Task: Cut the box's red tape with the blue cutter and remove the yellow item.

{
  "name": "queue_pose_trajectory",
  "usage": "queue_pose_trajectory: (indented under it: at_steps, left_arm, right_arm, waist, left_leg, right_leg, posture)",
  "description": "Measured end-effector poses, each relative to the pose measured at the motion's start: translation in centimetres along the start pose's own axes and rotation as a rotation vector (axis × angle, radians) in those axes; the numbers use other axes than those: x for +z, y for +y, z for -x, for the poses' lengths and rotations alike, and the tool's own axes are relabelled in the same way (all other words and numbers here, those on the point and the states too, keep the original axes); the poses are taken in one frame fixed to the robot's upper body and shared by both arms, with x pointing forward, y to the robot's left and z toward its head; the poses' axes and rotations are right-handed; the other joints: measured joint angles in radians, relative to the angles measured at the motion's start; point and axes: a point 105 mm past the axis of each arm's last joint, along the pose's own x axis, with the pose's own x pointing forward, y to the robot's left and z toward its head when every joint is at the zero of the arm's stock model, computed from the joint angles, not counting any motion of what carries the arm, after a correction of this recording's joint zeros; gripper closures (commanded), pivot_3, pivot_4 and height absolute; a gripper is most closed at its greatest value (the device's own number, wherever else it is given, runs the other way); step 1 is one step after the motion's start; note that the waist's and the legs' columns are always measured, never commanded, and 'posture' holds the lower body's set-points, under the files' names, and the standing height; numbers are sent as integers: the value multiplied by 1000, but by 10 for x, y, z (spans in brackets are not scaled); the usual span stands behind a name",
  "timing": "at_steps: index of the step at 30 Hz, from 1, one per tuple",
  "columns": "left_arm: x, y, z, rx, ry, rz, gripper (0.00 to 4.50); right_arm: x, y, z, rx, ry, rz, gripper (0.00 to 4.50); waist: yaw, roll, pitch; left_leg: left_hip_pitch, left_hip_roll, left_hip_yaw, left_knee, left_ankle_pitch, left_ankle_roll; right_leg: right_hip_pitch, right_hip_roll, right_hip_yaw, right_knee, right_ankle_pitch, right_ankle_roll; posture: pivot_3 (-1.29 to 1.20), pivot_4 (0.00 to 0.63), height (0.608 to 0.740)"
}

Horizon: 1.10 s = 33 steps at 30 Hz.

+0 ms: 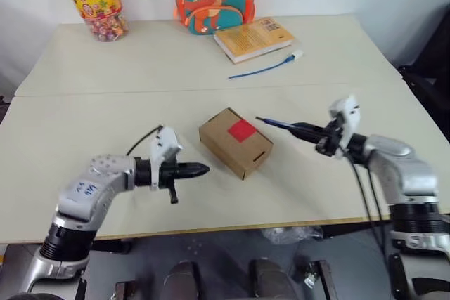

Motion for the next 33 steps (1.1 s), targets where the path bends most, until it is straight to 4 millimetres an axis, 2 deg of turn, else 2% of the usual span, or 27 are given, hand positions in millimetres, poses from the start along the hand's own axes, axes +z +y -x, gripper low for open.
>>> queue_pose_trajectory:
  at_steps: [1, 3, 6, 8, 10, 17, 24, 33]
  left_arm:
    - [11, 6, -3, 16, -42, -13, 4500]
    - [20, 16, -11, 54, -82, -25, 4500]
    - [9, 38, -28, 157, -41, -3, 4500]
    - [0, 42, -36, 169, -19, 16, 4500]
    - [2, 42, -41, 161, -19, -3, 4500]
    - [5, 35, -57, 123, 20, -51, 4500]
    - [4, 35, -59, 120, 30, -40, 4500]
    - [4, 34, -57, 131, 34, -32, 4500]
  right_arm:
    - [7, 4, 0, 17, 7, -17, 4336]
    - [22, 14, -2, 44, 18, -26, 4336]
    - [47, 24, -7, 17, 78, -15, 4336]
    - [58, 31, -9, 1, 102, -14, 4336]
    - [62, 35, -13, -14, 128, -44, 4336]
    - [62, 44, -25, -14, 183, -83, 4336]
    - [54, 44, -35, -20, 221, -63, 4336]
    - [48, 39, -38, -18, 219, -66, 4336]
  waist:
    - [2, 0, 0]
    - [2, 0, 0]
    - [-2, 0, 0]
    - [-3, 0, 0]
    - [0, 0, 0]
    - [4, -1, 0]
    - [3, 0, 0]
    - [1, -1, 0]
  left_leg:
    - [0, -1, 0, 1, 0, 0]
    - [0, -1, 0, 0, 0, 1]
    - [-1, -1, 1, -1, 0, 0]
    - [-2, 0, 1, -2, 0, 0]
    - [-6, 0, 3, -1, 0, 0]
    - [-7, -1, 4, 0, 0, 1]
    - [-6, -1, 4, 0, 0, 1]
    - [-6, -1, 5, 0, 0, 1]
  right_leg:
    - [0, -1, 0, 0, 0, 0]
    - [0, -1, 0, 0, 0, 0]
    - [-2, 0, 1, 0, 0, 0]
    - [-5, 0, 1, 0, 0, 0]
    - [-10, -1, 1, 2, 0, 0]
    - [-11, -1, 2, 3, 0, 0]
    - [-11, -1, 2, 3, 0, 0]
    - [-10, -1, 2, 3, 0, 0]
  posture:
    - [0, 150, 740]
    - [0, 150, 740]
    - [0, 150, 740]
    - [0, 150, 740]
    - [0, 150, 740]
    - [0, 150, 740]
    - [0, 150, 740]
    - [0, 150, 740]
